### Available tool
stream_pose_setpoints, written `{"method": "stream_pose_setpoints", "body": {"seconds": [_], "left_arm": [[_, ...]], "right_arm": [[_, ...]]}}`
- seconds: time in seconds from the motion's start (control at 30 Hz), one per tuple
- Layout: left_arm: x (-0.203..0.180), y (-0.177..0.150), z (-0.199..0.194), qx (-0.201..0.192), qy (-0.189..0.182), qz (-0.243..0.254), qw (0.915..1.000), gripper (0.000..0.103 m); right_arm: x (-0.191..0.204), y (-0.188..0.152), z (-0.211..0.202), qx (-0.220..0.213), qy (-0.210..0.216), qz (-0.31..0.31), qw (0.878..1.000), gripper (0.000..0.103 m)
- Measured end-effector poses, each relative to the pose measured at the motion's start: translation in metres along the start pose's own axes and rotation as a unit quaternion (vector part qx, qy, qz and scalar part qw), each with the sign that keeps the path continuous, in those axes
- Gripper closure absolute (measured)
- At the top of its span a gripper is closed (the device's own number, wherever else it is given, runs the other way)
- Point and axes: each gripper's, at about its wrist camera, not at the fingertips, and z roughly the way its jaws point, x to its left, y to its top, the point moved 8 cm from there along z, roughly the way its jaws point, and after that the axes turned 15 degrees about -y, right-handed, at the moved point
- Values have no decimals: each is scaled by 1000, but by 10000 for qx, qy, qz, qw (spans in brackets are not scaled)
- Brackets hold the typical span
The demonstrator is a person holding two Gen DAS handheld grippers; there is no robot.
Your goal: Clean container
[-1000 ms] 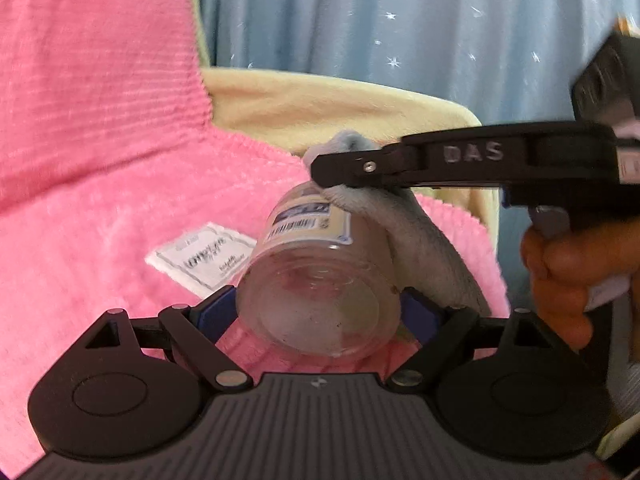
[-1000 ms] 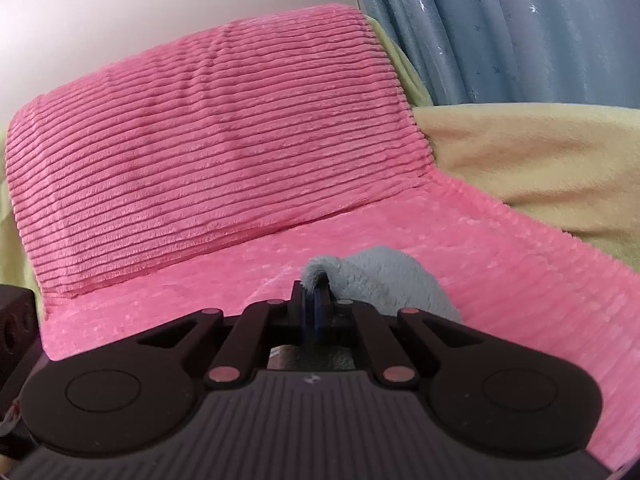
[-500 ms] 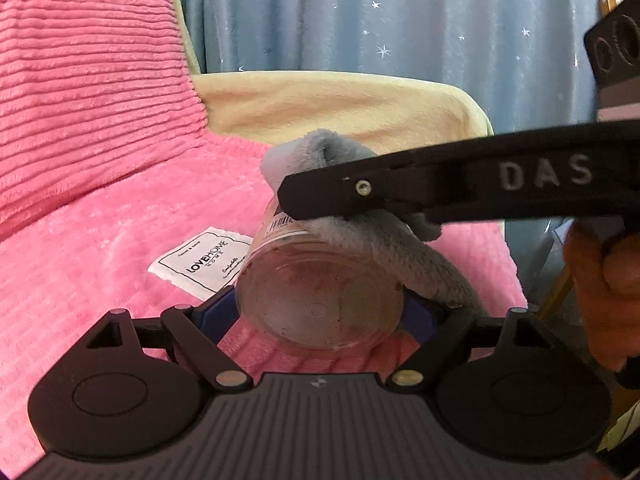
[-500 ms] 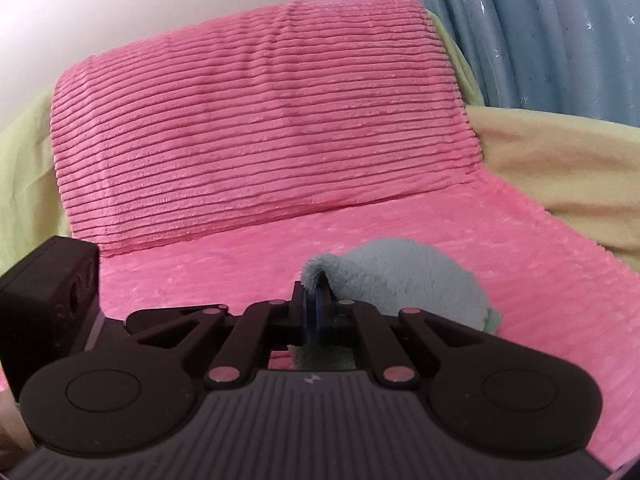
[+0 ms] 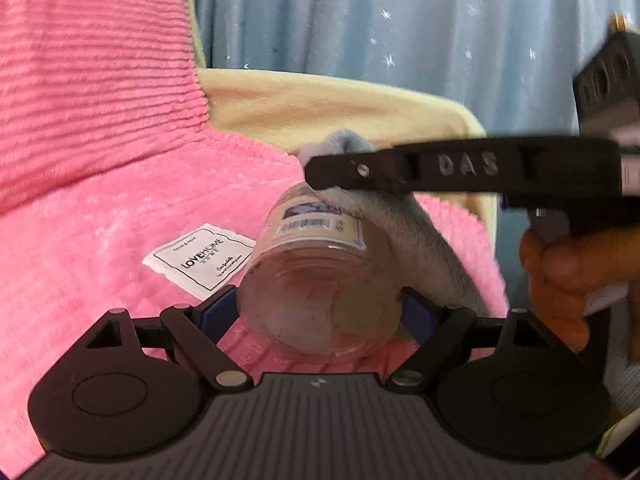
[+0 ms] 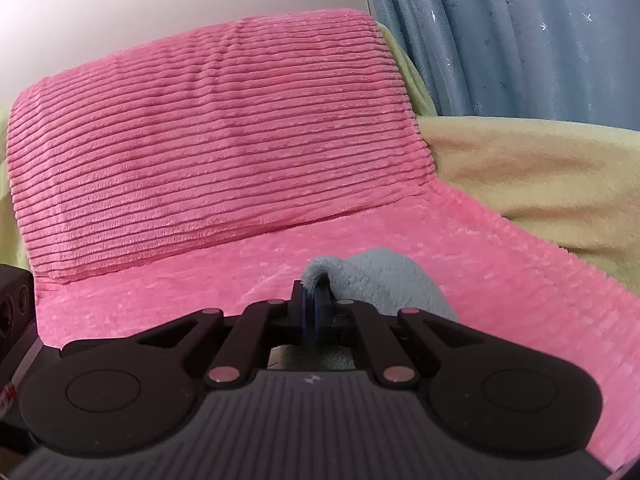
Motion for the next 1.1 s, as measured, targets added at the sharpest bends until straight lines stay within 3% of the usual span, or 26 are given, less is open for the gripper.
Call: {"method": "stream_pose_setpoints", "body": {"seconds": [0.13, 0.4, 0.6, 0.9, 1.1], "left_arm": [[0, -1, 0, 7, -23, -3, 10000, 17], [-12, -4, 2, 222, 333, 775, 9962, 18], [-18, -4, 6, 282, 416, 959, 9941, 18], [-15, -3, 4, 239, 345, 692, 9967, 17], [-3, -3, 2, 88, 12, 24, 10000, 16]], "right_arm": [[3, -2, -2, 23, 52, 6, 10000, 102], [10, -6, -7, 70, 157, 18, 9999, 101], [14, -9, -11, 105, 236, 27, 9997, 102], [6, 4, 2, 89, 298, -71, 9995, 102], [2, 4, 2, 77, 267, -54, 9996, 102]]}}
